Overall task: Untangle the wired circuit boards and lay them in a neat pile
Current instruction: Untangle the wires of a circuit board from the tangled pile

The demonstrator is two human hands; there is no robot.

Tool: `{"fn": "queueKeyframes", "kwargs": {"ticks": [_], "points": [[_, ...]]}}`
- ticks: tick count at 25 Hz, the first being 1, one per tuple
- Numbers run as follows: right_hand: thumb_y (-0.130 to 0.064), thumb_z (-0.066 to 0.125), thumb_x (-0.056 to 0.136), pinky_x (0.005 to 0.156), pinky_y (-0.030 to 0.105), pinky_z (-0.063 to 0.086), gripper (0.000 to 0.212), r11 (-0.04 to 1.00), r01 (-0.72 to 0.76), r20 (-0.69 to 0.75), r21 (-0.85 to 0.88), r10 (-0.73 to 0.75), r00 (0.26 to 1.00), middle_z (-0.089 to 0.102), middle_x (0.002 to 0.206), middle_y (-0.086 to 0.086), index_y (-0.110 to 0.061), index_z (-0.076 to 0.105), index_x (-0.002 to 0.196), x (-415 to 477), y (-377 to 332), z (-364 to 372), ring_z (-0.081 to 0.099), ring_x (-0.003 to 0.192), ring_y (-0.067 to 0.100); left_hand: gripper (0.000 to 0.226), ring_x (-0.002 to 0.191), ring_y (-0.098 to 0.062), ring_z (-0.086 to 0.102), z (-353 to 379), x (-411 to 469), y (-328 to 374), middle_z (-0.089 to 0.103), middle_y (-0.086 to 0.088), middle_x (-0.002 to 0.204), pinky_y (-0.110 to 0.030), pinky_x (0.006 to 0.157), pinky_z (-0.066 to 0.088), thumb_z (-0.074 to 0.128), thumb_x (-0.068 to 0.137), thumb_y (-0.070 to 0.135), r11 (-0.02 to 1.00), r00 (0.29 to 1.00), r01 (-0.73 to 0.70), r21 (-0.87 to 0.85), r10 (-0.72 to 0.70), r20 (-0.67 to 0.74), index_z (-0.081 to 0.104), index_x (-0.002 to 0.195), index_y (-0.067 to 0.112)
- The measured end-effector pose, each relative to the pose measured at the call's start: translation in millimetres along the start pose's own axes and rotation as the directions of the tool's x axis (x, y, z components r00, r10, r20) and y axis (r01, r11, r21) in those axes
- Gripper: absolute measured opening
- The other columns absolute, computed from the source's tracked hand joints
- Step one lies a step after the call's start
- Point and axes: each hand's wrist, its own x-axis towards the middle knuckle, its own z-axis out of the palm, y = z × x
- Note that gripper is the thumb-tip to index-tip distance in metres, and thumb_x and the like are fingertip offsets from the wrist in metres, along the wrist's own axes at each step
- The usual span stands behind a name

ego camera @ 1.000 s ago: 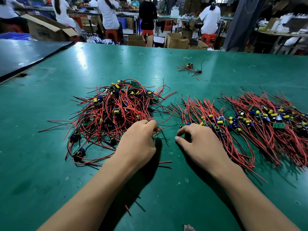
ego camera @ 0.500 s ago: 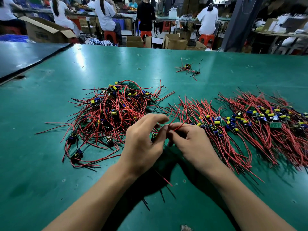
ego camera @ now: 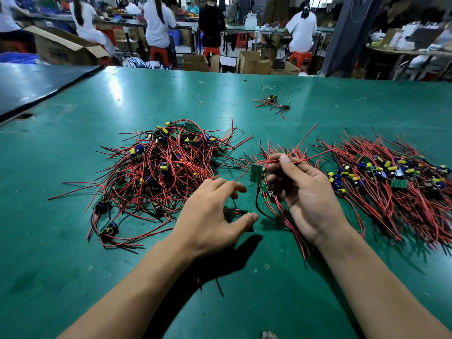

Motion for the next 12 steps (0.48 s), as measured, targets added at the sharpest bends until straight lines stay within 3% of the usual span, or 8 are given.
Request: {"fn": "queueKeyframes", "kwargs": {"ticks": [3, 6, 8, 12], "points": [[-0.018, 0.059, 0.092, 0.060, 0.018, 0.055, 0.015, 0.993, -0.013, -0.011, 0.117, 0.014, 1.000, 0.072, 0.074, 0.001, -0.008, 0.070, 0.092, 0.5, -7.2, -1.4, 0.064, 0.059, 0.008, 0.055, 0.104, -0.013, 0.045, -1.8, 1.1, -3.7, 0.049, 0.007, 0.105, -0.030, 0.092, 0.038, 0.067, 0.074, 0.063, 0.990, 0.991, 0.003, 0.142, -0.022, 0.135, 0.056, 0.118, 0.031], [-0.022, 0.061, 0.085, 0.058, 0.016, 0.054, 0.016, 0.981, -0.037, -0.005, 0.189, 0.038, 0.999, 0.071, 0.072, -0.001, -0.010, 0.069, 0.091, -0.2, -11.3, -2.9, 0.063, 0.058, 0.006, 0.044, 0.105, -0.020, 0.044, -5.6, 4.1, -7.5, 0.051, 0.004, 0.106, -0.036, 0.087, 0.034, 0.071, 0.078, 0.043, 0.950, 1.000, 0.023, 0.313, -0.017, -0.022, 0.059, 0.117, 0.026], [-0.023, 0.062, 0.081, 0.058, 0.016, 0.053, 0.017, 0.979, -0.055, 0.010, 0.197, 0.054, 0.998, 0.070, 0.072, -0.002, -0.011, 0.069, 0.090, -0.7, -11.9, -3.0, 0.061, 0.056, 0.005, 0.043, 0.107, -0.023, 0.044, -8.3, 5.1, -8.3, 0.056, 0.002, 0.108, -0.036, 0.085, 0.032, 0.071, 0.077, 0.031, 0.946, 0.994, 0.015, 0.324, 0.021, -0.107, 0.061, 0.118, 0.022], [-0.022, 0.065, 0.080, 0.058, 0.017, 0.053, 0.016, 0.986, -0.078, 0.092, 0.148, 0.065, 0.994, 0.070, 0.073, 0.002, -0.009, 0.070, 0.088, -3.8, -10.4, -1.5, 0.060, 0.056, 0.008, 0.046, 0.108, -0.019, 0.046, -6.6, 3.0, 0.4, 0.060, 0.002, 0.109, -0.034, 0.089, 0.034, 0.062, 0.068, 0.017, 0.975, 0.992, -0.088, 0.202, 0.104, -0.066, 0.064, 0.114, 0.017]]}}
